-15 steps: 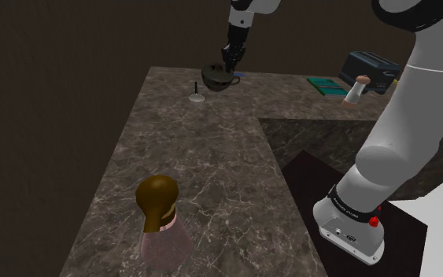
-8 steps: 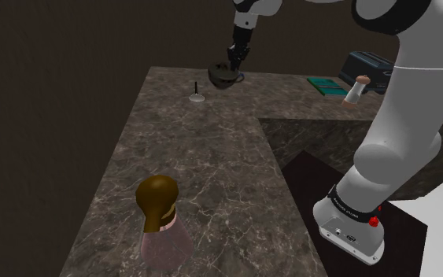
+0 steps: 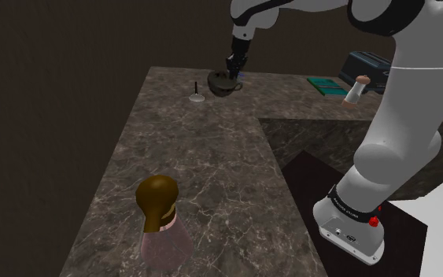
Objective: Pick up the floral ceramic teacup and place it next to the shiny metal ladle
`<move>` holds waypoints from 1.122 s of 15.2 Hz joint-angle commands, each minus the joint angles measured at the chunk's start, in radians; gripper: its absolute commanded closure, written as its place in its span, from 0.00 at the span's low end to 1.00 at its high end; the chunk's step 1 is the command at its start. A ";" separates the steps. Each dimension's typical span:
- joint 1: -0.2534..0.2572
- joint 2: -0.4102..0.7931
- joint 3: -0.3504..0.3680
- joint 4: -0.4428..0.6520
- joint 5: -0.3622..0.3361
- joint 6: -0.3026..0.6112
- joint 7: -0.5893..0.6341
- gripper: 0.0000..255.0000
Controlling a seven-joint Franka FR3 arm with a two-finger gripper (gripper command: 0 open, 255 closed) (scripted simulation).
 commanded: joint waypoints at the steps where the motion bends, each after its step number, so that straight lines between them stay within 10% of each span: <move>1: -0.001 0.006 0.000 -0.021 0.001 0.028 -0.004 1.00; 17: 0.000 0.081 0.001 -0.111 0.007 0.193 -0.020 1.00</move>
